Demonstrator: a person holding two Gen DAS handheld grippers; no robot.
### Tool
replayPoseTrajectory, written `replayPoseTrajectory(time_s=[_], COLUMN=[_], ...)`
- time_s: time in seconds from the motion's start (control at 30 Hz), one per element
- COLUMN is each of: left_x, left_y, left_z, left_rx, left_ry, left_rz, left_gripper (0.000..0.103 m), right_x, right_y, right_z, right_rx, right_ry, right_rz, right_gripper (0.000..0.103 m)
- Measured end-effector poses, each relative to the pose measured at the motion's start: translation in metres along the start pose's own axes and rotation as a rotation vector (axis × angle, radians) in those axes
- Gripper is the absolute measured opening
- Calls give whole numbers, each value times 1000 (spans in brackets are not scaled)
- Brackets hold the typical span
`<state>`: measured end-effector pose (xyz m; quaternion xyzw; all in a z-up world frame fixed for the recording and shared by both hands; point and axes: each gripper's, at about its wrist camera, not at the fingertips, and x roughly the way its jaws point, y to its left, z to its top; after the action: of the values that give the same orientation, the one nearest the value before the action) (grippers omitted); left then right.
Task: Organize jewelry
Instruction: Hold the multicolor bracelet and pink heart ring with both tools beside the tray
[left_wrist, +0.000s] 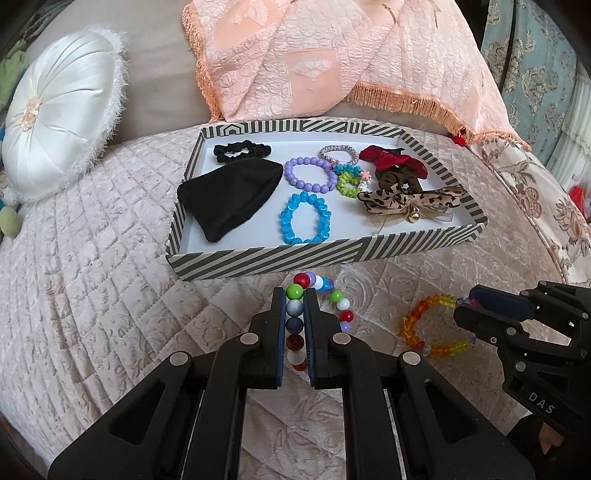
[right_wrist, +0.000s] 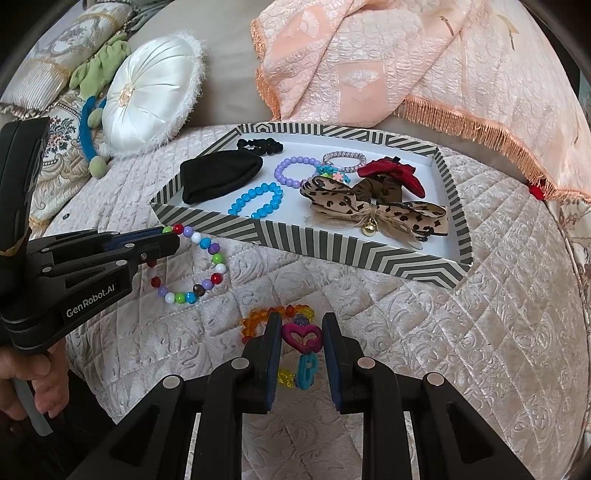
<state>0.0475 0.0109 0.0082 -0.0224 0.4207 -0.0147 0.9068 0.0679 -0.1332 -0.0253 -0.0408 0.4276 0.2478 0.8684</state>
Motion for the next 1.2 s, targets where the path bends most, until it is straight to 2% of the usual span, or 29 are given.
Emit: replayPoseTrajectory(time_s=[0.27,0.63,1.2], left_x=[-1,-6,-6], left_y=[1,-5,-4], left_z=[0,0,0], left_rx=[-3,38,35], left_ry=[-3,-40,-39], left_rz=[9,87,93], left_gripper=[8,8,8], right_x=[0,0,1], right_y=[0,1,10], right_z=[-1,0,1], right_rx=[-4,-6,-28], right_ry=[0,-1,-1], right_rz=[0,-1,5], right_gripper=[21,21,21])
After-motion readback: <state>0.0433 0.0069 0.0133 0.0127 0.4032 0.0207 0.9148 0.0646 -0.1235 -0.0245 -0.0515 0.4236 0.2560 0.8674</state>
